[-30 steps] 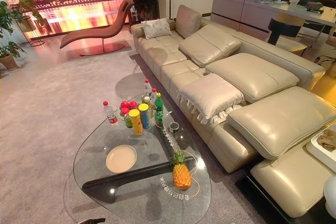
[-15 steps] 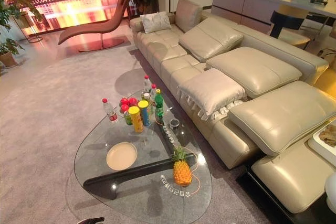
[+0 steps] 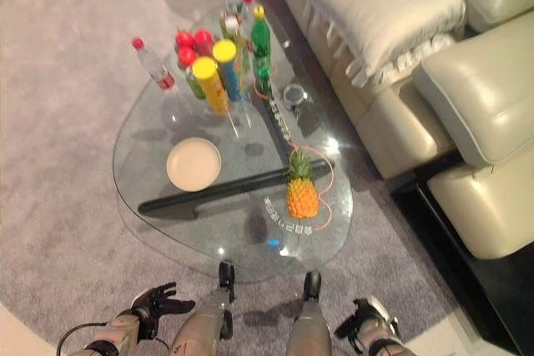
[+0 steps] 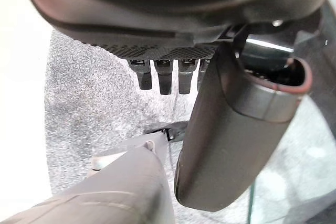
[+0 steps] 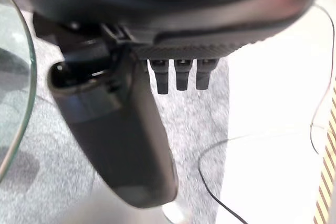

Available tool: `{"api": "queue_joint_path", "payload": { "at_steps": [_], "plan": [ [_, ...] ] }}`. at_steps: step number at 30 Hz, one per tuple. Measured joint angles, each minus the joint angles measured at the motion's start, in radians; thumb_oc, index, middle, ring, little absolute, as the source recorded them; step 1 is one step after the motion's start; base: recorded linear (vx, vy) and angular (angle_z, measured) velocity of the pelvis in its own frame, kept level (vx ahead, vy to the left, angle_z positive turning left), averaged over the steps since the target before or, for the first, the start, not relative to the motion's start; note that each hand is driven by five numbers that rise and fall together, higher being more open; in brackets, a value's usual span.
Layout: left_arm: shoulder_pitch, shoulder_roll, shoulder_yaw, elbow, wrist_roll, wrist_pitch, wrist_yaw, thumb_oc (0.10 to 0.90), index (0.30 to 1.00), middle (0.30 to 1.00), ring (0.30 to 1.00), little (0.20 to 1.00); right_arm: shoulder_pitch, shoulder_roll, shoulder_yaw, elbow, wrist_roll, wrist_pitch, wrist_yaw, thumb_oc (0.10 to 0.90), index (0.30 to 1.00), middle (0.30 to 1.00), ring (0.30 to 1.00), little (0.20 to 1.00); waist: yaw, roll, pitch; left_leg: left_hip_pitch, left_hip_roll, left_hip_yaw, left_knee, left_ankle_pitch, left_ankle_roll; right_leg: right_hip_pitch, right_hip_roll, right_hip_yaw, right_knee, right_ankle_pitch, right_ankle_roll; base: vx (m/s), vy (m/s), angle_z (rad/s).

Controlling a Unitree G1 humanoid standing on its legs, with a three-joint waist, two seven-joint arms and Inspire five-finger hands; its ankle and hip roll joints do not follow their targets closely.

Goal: Pick up the fruit to the plate

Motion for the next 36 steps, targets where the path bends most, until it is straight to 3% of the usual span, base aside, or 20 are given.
{"api": "queue_joint_path", "payload": {
  "at_steps": [4, 8, 14, 22, 28, 36],
  "plan": [
    [-0.077, 0.006, -0.002, -0.015, -0.086, -0.003, 0.007, 0.8, 0.9, 0.9, 0.9, 0.9, -0.097, -0.02, 0.036, -0.013, 0.004, -0.004, -0.039, 0.8, 0.9, 0.9, 0.9, 0.9, 0.002, 0.012, 0.069, -0.077, -0.001, 0.003, 0.0, 0.024, 0.005, -0.083, 0.0, 0.008, 0.001, 0.031, -0.006, -0.17, -0.023, -0.07],
    [-0.131, 0.017, 0.004, -0.088, -0.27, -0.071, 0.053, 0.8, 0.9, 0.9, 0.9, 0.9, -0.165, -0.026, 0.017, -0.081, 0.088, -0.088, -0.256, 0.8, 0.9, 0.9, 0.9, 0.9, 0.002, 0.02, 0.097, -0.202, -0.003, 0.007, 0.003, 0.048, 0.013, -0.234, -0.003, 0.028, 0.045, 0.044, -0.002, -0.14, -0.018, -0.07],
    [-0.203, 0.018, 0.009, -0.124, -0.348, -0.163, 0.124, 0.8, 0.9, 0.9, 0.9, 0.9, -0.198, -0.027, -0.033, -0.11, 0.135, -0.223, -0.425, 0.8, 0.9, 0.9, 0.9, 0.9, 0.002, 0.02, 0.099, -0.315, -0.017, -0.007, 0.069, 0.048, 0.014, -0.406, -0.033, 0.035, 0.262, -0.052, 0.0, -0.07, -0.041, 0.1],
    [-0.221, 0.033, 0.041, -0.124, -0.348, -0.184, 0.235, 0.8, 0.9, 0.9, 0.9, 0.9, -0.234, -0.026, -0.032, -0.131, 0.15, -0.264, -0.439, 0.8, 0.9, 0.9, 0.9, 0.9, 0.002, 0.003, 0.108, -0.459, -0.02, -0.016, 0.195, 0.028, 0.008, -0.616, -0.048, 0.076, 0.52, -0.148, -0.022, -0.01, -0.007, 0.02],
    [-0.221, 0.037, 0.04, -0.125, -0.345, -0.185, 0.255, 0.8, 0.9, 0.9, 0.9, 0.9, -0.246, -0.027, -0.023, -0.129, 0.159, -0.261, -0.435, 0.8, 0.9, 0.9, 0.9, 0.9, 0.001, -0.003, 0.112, -0.529, -0.005, -0.024, 0.246, 0.012, 0.003, -0.691, -0.034, 0.082, 0.57, -0.159, -0.041, 0.01, -0.004, -0.02],
    [-0.223, 0.037, 0.04, -0.127, -0.343, -0.184, 0.254, 0.8, 0.9, 0.9, 0.9, 0.9, -0.273, -0.045, -0.024, -0.124, 0.223, -0.253, -0.412, 0.8, 0.9, 0.9, 0.9, 0.9, 0.004, -0.008, 0.114, -0.544, 0.001, -0.026, 0.248, 0.015, 0.006, -0.707, -0.028, 0.083, 0.574, -0.152, -0.049, 0.0, -0.002, 0.0]
  ]
}}
